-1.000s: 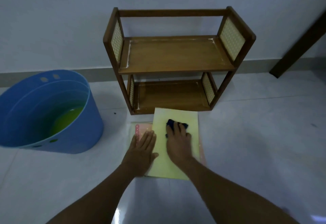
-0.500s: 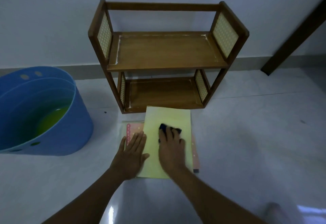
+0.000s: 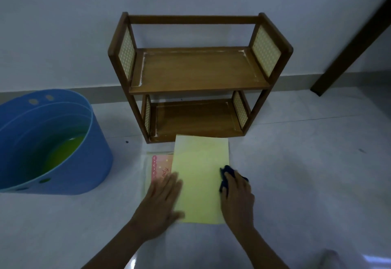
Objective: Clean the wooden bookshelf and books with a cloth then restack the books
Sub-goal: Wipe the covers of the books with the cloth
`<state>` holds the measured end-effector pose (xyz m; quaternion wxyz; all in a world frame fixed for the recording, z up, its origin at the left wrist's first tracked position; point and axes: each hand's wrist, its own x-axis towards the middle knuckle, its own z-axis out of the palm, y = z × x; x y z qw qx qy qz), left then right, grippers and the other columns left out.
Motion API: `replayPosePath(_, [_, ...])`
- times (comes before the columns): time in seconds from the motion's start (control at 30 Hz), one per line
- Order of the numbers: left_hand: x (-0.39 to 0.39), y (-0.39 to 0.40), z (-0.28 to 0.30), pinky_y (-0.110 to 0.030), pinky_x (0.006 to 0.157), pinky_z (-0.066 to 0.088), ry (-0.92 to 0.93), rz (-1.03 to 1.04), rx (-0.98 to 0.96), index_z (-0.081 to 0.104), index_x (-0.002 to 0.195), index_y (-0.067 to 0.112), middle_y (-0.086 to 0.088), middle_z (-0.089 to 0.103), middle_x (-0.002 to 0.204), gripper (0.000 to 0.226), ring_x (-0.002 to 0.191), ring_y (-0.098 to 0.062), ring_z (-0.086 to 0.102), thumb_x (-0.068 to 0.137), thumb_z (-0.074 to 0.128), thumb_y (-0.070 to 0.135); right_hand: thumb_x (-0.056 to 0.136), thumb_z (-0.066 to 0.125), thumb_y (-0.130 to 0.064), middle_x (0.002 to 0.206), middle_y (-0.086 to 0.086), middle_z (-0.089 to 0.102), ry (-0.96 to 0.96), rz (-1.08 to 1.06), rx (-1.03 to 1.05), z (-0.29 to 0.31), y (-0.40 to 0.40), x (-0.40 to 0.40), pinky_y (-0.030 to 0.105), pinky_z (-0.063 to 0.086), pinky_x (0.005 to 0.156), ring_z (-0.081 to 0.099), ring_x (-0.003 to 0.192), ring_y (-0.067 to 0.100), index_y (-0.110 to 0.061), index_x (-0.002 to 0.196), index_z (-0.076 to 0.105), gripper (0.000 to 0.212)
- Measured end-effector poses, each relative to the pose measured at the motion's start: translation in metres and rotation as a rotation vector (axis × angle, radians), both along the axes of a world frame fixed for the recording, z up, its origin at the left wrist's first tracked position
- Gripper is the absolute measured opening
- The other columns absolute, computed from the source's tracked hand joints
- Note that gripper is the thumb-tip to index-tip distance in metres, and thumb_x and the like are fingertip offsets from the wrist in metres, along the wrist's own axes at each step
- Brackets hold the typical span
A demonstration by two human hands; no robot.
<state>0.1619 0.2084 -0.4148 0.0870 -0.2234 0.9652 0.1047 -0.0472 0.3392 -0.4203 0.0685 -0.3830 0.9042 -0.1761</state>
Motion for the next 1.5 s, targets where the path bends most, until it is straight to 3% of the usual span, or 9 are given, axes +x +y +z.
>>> replayPosePath(0.13, [0.017, -0.006, 0.006, -0.040, 0.115, -0.015, -0.105, -0.183, 0.124, -0.018, 0.149, 0.028, 0.006, -0.033, 0.154, 0.109, 0.141, -0.012, -0.032, 0.072, 0.043, 0.075, 0.091, 0.052, -0.016, 0.132, 0.002, 0.058, -0.103, -0.271, -0.118, -0.013, 0.034, -0.037, 0.046, 0.053, 0.083, 0.054, 0.113, 0.032, -0.021, 0.130, 0.056, 0.040])
replayPosePath(0.27, [0.012, -0.021, 0.001, -0.045, 0.114, 0.031, -0.076, -0.213, -0.073, 0.016, 0.152, 0.020, -0.006, 0.016, 0.159, 0.090, 0.145, -0.017, 0.005, 0.082, 0.046, 0.067, 0.091, 0.055, -0.013, 0.135, 0.008, 0.054, -0.030, -0.143, 0.053, -0.024, 0.053, -0.053, 0.050, 0.051, 0.083, 0.048, 0.119, 0.034, -0.016, 0.132, 0.054, 0.041])
replayPosePath(0.43, [0.022, -0.010, -0.007, -0.039, 0.118, 0.019, 0.177, -0.315, -0.205, 0.034, 0.146, 0.010, -0.017, 0.031, 0.153, 0.057, 0.146, -0.032, 0.013, 0.098, 0.031, 0.042, 0.087, 0.065, -0.024, 0.141, 0.017, 0.046, -0.083, 0.044, 0.270, -0.041, 0.062, -0.043, 0.056, 0.046, 0.085, 0.044, 0.127, 0.039, -0.011, 0.135, 0.050, 0.052])
replayPosePath(0.57, [0.016, -0.010, 0.009, -0.035, 0.109, 0.040, 0.472, -0.185, -0.022, 0.040, 0.143, 0.012, -0.011, 0.033, 0.153, 0.050, 0.144, -0.027, 0.026, 0.095, 0.047, 0.025, 0.094, 0.047, -0.041, 0.160, 0.000, 0.008, -0.244, 0.103, 0.413, -0.015, 0.064, -0.068, 0.055, 0.023, 0.109, 0.009, 0.147, 0.026, -0.026, 0.152, 0.009, 0.071])
replayPosePath(0.67, [-0.010, -0.012, 0.055, -0.024, 0.106, 0.042, 0.825, 0.081, 0.223, 0.053, 0.129, 0.019, -0.003, 0.053, 0.137, 0.034, 0.129, -0.013, 0.049, 0.099, 0.043, 0.033, 0.090, 0.052, -0.031, 0.157, 0.003, 0.022, -0.417, 0.170, 0.097, 0.023, 0.052, -0.071, 0.052, 0.028, 0.113, 0.022, 0.145, 0.027, -0.023, 0.151, 0.014, 0.073])
replayPosePath(0.83, [-0.044, -0.035, 0.142, 0.000, 0.072, 0.043, 0.970, 0.259, 0.197, 0.055, 0.118, 0.033, 0.024, 0.058, 0.101, 0.028, 0.086, 0.016, 0.057, 0.094, 0.042, 0.027, 0.087, 0.066, -0.012, 0.114, -0.023, 0.050, -0.525, 0.066, -0.381, 0.095, -0.011, -0.049, -0.006, 0.036, 0.077, 0.049, 0.098, -0.010, -0.018, 0.129, 0.044, 0.048])
replayPosePath(1.07, [-0.055, -0.055, 0.166, -0.015, 0.069, 0.054, 1.255, 0.552, 0.594, 0.053, 0.111, 0.026, 0.019, 0.064, 0.107, 0.017, 0.097, -0.002, 0.065, 0.094, 0.052, 0.027, 0.093, 0.057, -0.017, 0.104, -0.006, 0.071, -0.720, 0.171, -0.559, 0.136, -0.047, -0.054, 0.029, 0.059, 0.073, 0.070, 0.092, 0.008, -0.030, 0.104, 0.061, 0.017])
replayPosePath(1.2, [-0.067, -0.028, 0.123, -0.019, 0.065, 0.056, 0.935, 0.772, 0.963, 0.046, 0.115, 0.027, 0.009, 0.063, 0.110, 0.032, 0.091, -0.006, 0.068, 0.089, 0.046, 0.045, 0.093, 0.057, -0.016, 0.105, -0.003, 0.072, -0.895, -0.026, -0.640, 0.120, -0.041, -0.054, 0.034, 0.059, 0.072, 0.072, 0.090, 0.015, -0.022, 0.114, 0.058, 0.021])
replayPosePath(1.5, [-0.145, 0.020, 0.086, -0.028, 0.059, 0.055, 0.411, 0.752, 1.214, 0.052, 0.109, 0.026, -0.006, 0.068, 0.110, 0.014, 0.079, -0.020, 0.069, 0.095, 0.051, 0.022, 0.091, 0.047, -0.014, 0.106, 0.004, 0.067, -0.509, -0.319, -0.327, 0.087, 0.008, -0.114, 0.047, 0.054, 0.083, 0.065, 0.091, 0.025, -0.021, 0.118, 0.057, 0.030])
